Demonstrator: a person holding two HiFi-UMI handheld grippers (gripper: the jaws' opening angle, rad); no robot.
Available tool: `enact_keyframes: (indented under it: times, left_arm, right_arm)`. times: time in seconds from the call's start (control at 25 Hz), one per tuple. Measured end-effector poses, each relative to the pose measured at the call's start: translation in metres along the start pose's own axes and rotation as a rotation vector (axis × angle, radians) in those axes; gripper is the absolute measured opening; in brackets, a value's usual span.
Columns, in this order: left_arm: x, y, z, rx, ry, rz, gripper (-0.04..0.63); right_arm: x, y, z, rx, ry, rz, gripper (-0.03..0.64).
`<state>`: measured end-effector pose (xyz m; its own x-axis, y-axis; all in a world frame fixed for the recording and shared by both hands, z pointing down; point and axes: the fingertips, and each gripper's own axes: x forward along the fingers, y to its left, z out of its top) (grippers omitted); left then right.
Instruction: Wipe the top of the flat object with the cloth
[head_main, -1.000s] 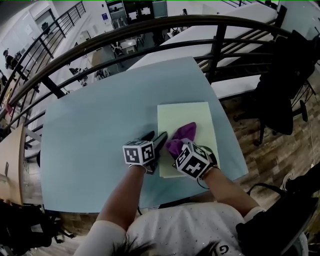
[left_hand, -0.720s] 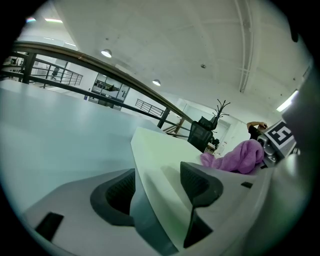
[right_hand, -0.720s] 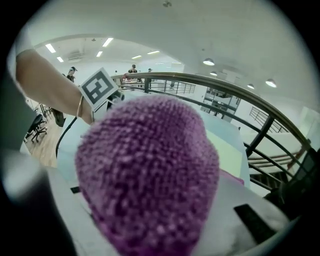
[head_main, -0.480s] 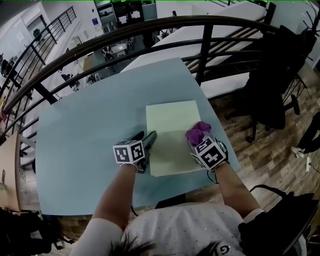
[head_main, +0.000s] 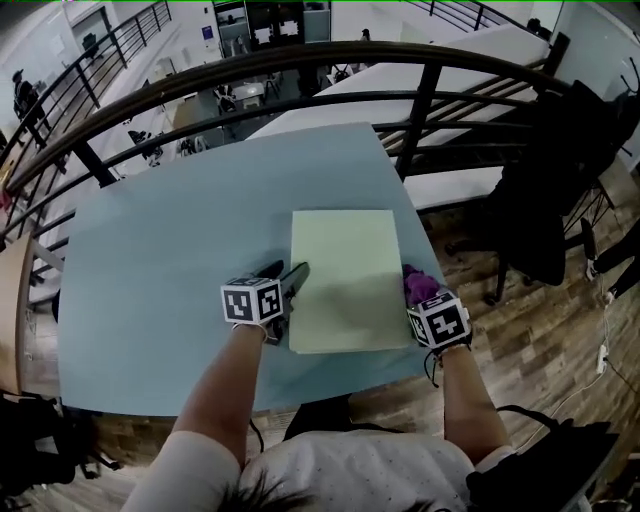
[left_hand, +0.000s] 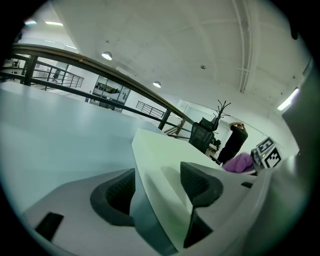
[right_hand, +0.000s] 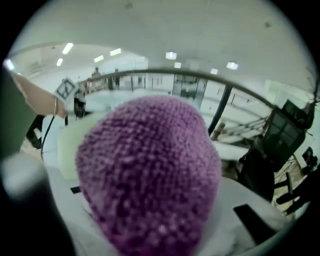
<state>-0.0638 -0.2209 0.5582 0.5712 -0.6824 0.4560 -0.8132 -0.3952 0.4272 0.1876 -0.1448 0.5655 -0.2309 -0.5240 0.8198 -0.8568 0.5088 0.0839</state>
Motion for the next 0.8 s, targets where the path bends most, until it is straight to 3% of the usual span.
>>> enact_keyframes:
  times: [0.04, 0.08, 0.2, 0.36, 0.44, 0.6, 0.68, 0.72, 0.8]
  left_arm:
    - [-0.001, 0.000, 0.000, -0.005, -0.003, -0.001, 0.279]
    - [-0.002, 0.000, 0.000, -0.010, -0.005, -0.003, 0.279]
    - [-0.001, 0.000, -0.001, -0.023, -0.001, -0.014, 0.279]
    - [0.004, 0.001, 0.001, -0.023, 0.012, -0.027, 0.279]
    - [0.004, 0.002, 0.001, -0.030, 0.024, -0.036, 0.279]
    - [0.004, 0.000, 0.001, -0.026, 0.028, -0.049, 0.279]
    - [0.006, 0.001, 0.002, -0.034, 0.040, -0.062, 0.279]
    - [0.006, 0.001, 0.001, -0.047, 0.053, -0.076, 0.279]
    - [0.006, 0.002, -0.001, -0.082, 0.091, -0.110, 0.279]
  right_arm:
    - [0.005, -0.001, -0.020, 0.002, 0.076, 0.009, 0.032]
    - [0.007, -0.004, -0.031, 0.017, 0.088, 0.005, 0.034]
    - [-0.001, -0.020, -0.028, 0.116, -0.052, -0.063, 0.032]
    - [-0.033, -0.027, 0.030, 0.060, -0.240, -0.102, 0.034]
    - [-0.053, -0.002, 0.079, 0.034, -0.370, 0.000, 0.034]
    - [-0.086, 0.104, 0.162, 0.050, -0.582, 0.476, 0.035]
    - [-0.081, 0.157, 0.172, 0.066, -0.535, 0.659, 0.035]
    - [-0.068, 0.178, 0.166, 0.058, -0.459, 0.688, 0.034]
    - [-0.037, 0.205, 0.140, -0.008, -0.266, 0.649, 0.034]
